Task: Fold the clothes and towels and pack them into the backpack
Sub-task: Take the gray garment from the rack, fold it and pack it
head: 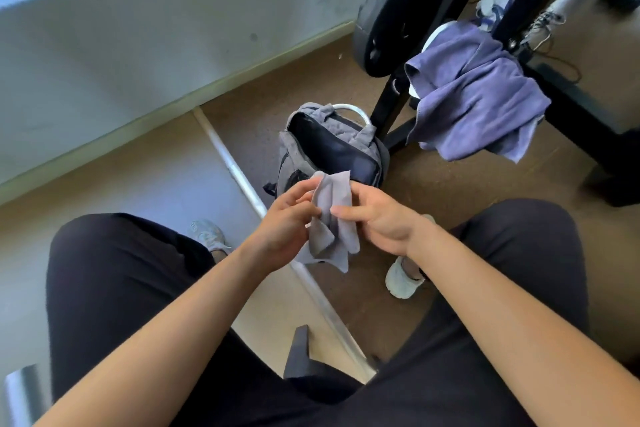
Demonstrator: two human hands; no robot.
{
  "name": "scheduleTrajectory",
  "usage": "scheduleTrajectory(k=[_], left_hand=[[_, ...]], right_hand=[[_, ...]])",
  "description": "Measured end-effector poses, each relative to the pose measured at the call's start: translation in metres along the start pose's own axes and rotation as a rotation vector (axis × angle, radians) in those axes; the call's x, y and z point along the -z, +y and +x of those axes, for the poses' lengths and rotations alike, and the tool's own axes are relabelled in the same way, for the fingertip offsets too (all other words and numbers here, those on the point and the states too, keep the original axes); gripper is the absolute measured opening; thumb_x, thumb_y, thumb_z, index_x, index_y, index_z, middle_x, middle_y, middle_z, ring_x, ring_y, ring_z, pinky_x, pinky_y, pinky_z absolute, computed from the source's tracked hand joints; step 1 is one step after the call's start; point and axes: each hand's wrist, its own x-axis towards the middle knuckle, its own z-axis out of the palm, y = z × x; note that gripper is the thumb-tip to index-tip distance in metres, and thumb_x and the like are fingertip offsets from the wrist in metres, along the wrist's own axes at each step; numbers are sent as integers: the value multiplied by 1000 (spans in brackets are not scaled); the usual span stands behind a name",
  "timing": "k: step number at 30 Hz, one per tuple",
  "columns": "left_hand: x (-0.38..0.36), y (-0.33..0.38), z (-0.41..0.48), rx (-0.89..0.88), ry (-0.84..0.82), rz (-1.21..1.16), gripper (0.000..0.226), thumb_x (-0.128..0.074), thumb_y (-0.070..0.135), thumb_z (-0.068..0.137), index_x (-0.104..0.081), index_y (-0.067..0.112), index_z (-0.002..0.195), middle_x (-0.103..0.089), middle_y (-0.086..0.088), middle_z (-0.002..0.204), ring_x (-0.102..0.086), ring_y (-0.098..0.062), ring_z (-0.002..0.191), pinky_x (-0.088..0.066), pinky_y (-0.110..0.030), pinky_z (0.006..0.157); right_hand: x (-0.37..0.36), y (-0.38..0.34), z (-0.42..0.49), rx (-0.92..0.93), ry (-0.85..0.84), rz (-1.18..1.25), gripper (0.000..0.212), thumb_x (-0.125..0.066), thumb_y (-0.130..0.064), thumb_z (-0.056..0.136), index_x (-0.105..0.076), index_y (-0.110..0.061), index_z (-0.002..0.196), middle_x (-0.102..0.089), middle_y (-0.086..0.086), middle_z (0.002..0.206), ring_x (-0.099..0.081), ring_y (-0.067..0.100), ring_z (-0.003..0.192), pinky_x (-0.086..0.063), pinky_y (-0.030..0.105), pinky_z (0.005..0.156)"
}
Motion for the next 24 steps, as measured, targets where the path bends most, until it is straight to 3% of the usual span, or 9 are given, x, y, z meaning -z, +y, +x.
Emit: scheduleTrajectory(k=[3,5,9,11,14,18,21,24], left_hand=[[5,4,3,-10,0,15,62,-45,-15,84,-65,16,134,-65,-19,135,-58,-42,129,-46,-58,111],[4,6,1,-20,-22,43,63,-44,-20,87,-65,16,134,-68,-15,133,-63,-37,125,-50,-53,106],[3,7,4,-34,1,13,44,-62,-9,92,-67,13,130,-68,-21,127,-65,-32,111,-51,-45,100],[4,6,7,-20,20,-6,36,-73,2,88,-70,13,123,-66,-19,116,-63,-31,107,-53,-40,93],[5,9,8,6,11,-15,35,-81,17,82,-74,10,116,-66,-21,116,-61,-31,110,-50,-44,97],[4,14,8,-14,65,-51,11,-76,27,89,-76,20,98,-67,-19,107,-60,-33,105,-47,-42,89],[0,13,7,-17,88,-104,16,-75,32,89,-71,18,97,-60,-24,104,-56,-38,99,-43,-47,90],[-3,12,5,-28,69,-111,8,-66,20,99,-70,18,92,-67,-9,92,-63,-24,89,-50,-35,82]], right_hand=[[-6,5,3,9,43,-233,59,-73,-18,90,-49,-23,145,-64,0,134,-57,19,128,-48,45,109],[-11,5,4,4,91,-297,54,-70,-17,92,-51,-23,142,-64,0,130,-58,17,124,-48,46,108],[-11,-1,2,11,115,-243,49,-60,3,93,-56,-18,137,-69,5,122,-64,20,116,-53,39,102],[-10,-3,1,56,131,-241,51,-59,6,93,-56,-18,138,-70,4,121,-66,16,113,-57,31,95],[-9,-2,-1,122,230,-165,45,-65,5,91,-62,-13,131,-73,5,113,-71,11,102,-58,21,79],[-4,-2,1,172,380,-36,31,-73,1,87,-64,-13,114,-76,7,97,-73,17,90,-59,25,77],[-4,0,1,244,366,-92,41,-73,-2,88,-62,-21,122,-73,16,96,-72,20,93,-57,26,83],[-11,2,0,296,272,-130,40,-66,4,92,-65,-13,128,-70,25,103,-72,27,97,-59,30,84]])
